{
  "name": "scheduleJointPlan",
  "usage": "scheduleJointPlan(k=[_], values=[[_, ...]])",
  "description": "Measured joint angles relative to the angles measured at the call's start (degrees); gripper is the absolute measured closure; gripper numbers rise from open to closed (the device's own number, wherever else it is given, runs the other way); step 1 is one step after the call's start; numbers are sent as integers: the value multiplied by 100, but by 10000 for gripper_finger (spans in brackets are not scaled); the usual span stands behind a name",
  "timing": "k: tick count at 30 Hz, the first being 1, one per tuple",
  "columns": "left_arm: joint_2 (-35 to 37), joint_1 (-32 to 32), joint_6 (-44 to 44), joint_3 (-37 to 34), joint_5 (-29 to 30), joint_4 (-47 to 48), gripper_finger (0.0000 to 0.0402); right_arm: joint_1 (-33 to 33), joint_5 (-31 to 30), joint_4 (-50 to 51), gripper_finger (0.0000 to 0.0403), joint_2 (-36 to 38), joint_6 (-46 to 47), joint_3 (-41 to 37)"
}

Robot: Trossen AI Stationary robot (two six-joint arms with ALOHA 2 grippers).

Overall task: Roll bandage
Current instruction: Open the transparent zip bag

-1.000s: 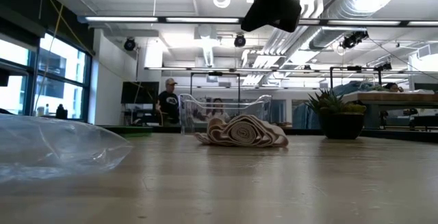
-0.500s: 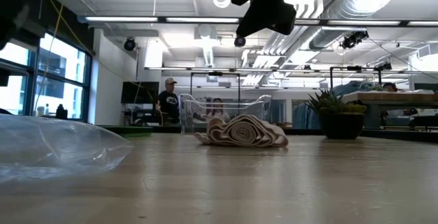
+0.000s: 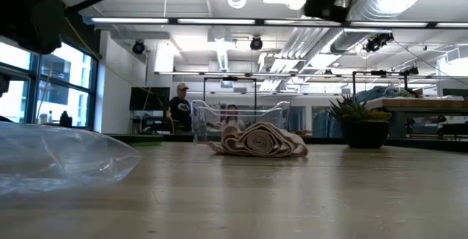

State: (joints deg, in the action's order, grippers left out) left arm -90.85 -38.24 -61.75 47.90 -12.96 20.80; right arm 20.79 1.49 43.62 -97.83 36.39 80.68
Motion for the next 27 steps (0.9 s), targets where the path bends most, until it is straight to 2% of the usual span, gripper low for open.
scheduleJointPlan(k=[4,9,14,18,20,23,25,27], values=[[-226,261,1060,0,-17,-317,401,220,-192,511,399,-10,259,-2],[-954,671,1907,156,-613,-845,401,368,-214,633,402,-1,634,-2],[-1524,1240,2445,711,-548,-920,401,483,-277,629,402,12,1154,-2],[-1911,1770,2604,1149,-320,-1615,401,625,-429,613,402,12,1536,-2],[-2058,1979,2808,1475,-460,-1829,401,712,-631,609,402,12,1771,-2],[-2061,2164,3272,1973,-844,-1222,401,816,-832,624,402,59,2060,-2],[-1916,2218,3694,2206,-815,-355,401,849,-923,686,402,150,2198,-2],[-1651,2261,4117,2338,-549,350,401,858,-1130,840,402,224,2403,3]])
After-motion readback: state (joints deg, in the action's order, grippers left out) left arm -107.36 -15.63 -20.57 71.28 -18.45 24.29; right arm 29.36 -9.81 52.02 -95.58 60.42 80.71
